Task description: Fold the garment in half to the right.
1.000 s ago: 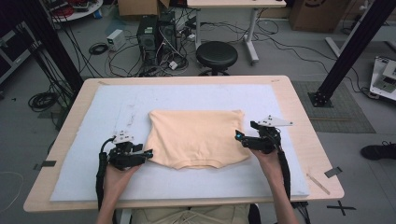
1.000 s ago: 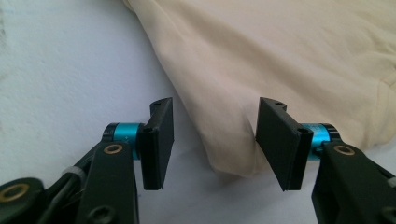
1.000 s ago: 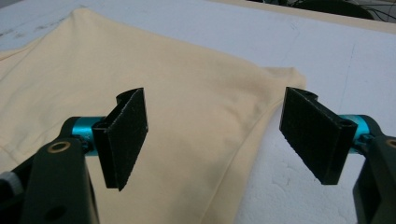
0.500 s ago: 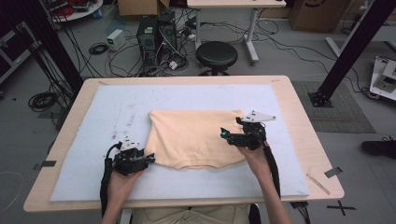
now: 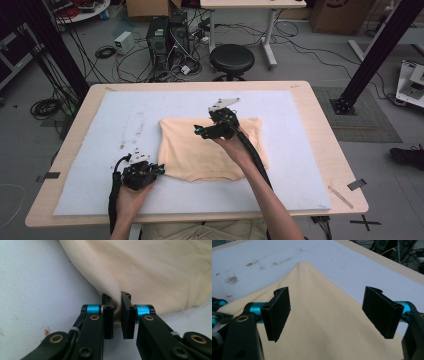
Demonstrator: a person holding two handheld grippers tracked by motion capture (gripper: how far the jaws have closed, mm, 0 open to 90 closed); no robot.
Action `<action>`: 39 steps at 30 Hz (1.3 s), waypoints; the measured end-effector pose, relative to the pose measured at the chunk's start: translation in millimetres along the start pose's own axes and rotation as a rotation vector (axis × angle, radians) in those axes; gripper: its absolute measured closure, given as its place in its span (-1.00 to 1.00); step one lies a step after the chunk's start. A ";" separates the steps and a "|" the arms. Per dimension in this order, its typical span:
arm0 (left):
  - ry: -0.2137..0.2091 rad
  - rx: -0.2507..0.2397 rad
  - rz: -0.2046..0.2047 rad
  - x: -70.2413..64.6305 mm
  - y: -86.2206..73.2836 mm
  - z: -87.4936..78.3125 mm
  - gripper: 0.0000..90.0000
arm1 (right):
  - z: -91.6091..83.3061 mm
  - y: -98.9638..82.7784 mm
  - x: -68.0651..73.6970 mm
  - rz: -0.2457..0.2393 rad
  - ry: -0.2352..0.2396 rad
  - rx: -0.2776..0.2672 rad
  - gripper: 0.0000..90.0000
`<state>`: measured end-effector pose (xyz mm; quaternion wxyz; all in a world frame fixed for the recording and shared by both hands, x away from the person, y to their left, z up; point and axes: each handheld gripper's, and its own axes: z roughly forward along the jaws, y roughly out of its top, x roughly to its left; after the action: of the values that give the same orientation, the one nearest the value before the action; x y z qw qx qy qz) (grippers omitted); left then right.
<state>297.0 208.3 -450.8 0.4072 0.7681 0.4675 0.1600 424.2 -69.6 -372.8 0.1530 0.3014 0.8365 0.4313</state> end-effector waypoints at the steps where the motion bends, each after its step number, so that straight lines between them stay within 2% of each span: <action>1: 0.003 0.002 0.008 -0.3 -0.2 -0.4 0.83 | 8.6 4.6 0.8 -0.002 0.015 0.006 -0.48; 5: 0.005 0.001 0.017 -0.7 -0.4 -0.6 0.84 | 37.3 19.5 5.5 -0.023 0.045 0.034 -0.45; 10: 0.001 0.000 0.017 -0.2 -0.4 -0.3 0.83 | 69.3 33.6 8.0 0.001 0.117 0.052 -0.45; 14: 0.003 -0.002 0.017 -0.7 -0.4 -0.1 0.83 | 96.7 39.5 10.0 -0.001 0.147 0.086 -0.44; 18: 0.001 -0.002 0.017 -0.3 -0.4 0.0 0.83 | 123.3 41.9 15.7 -0.031 0.141 0.136 -0.40; 24: -0.001 0.000 0.018 0.2 -0.4 0.0 0.83 | 157.1 45.0 19.7 -0.030 0.140 0.183 -0.35; 28: -0.006 -0.001 0.011 0.6 -0.3 0.2 0.83 | 170.0 46.0 19.9 -0.031 0.144 0.191 -0.20; 32: -0.006 -0.002 0.011 0.6 -0.4 0.2 0.83 | 178.5 46.5 20.7 -0.065 0.132 0.216 0.05; 35: -0.007 0.001 0.014 0.7 -0.3 0.1 0.83 | 182.3 45.3 20.5 -0.076 0.125 0.238 0.20; 39: -0.001 -0.002 0.018 0.2 -0.6 0.2 0.83 | 181.9 45.5 18.6 -0.083 0.110 0.238 0.44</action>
<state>296.9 208.5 -451.4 0.4067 0.7721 0.4602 0.1635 520.7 77.0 -441.4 0.0879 0.2584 0.9006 0.3383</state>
